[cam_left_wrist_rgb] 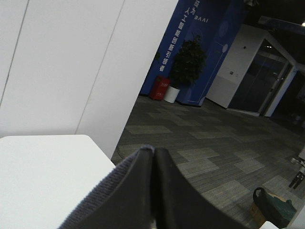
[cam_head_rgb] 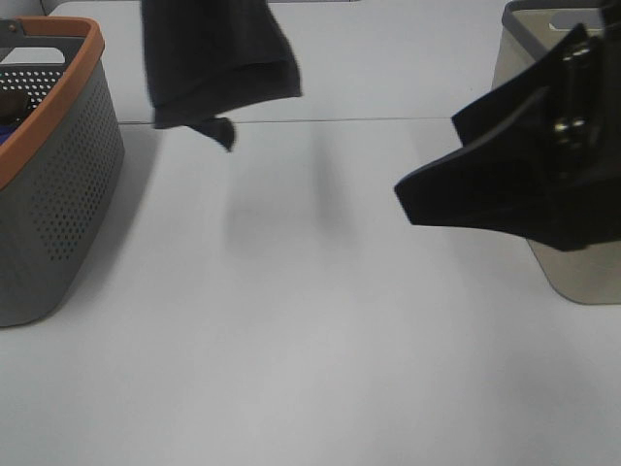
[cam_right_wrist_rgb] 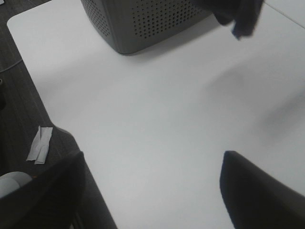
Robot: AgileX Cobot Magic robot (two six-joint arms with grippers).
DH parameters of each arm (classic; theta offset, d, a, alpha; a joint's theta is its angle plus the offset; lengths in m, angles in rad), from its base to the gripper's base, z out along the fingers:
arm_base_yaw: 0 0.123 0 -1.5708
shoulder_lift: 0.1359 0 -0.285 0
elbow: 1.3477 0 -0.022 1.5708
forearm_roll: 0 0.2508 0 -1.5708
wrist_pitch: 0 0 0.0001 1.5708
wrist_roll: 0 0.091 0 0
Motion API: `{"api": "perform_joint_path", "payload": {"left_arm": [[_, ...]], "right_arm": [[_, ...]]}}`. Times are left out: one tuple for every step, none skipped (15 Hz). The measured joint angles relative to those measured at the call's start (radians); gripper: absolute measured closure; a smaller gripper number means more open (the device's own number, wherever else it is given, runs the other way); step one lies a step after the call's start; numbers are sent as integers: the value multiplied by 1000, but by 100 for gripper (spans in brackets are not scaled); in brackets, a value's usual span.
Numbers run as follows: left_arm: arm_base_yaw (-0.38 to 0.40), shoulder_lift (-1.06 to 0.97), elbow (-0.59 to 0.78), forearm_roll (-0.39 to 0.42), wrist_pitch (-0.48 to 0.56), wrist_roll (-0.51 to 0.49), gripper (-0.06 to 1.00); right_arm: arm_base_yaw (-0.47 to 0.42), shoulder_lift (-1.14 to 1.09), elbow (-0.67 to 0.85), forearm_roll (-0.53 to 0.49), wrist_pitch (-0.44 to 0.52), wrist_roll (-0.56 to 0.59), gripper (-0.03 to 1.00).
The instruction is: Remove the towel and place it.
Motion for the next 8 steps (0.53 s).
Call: {"api": "perform_joint_path", "payload": {"left_arm": [[-19,4,0,3,-11,0,94],[-35,9,0,6,-20,0,94],[-46,11,0,6,-29,0,94],[-54,11,0,6,-36,0,94],[-60,11,0,8,-41,0,94],[-69,11,0,8,-43,0,94],[-79,11,0,8,-43,0,94],[-85,11,0,8,-43,0,94]], "right_arm": [[30,47,-2,-18,-58,-3,23],[47,85,-2,-31,-115,-4,23],[53,117,-2,-42,-156,-4,23],[54,145,-2,-62,-201,-4,23],[56,167,-2,-78,-242,-4,23],[55,186,-2,-83,-297,-1,23],[55,202,-2,-83,-356,0,23],[55,220,-2,-83,-415,4,23]]}}
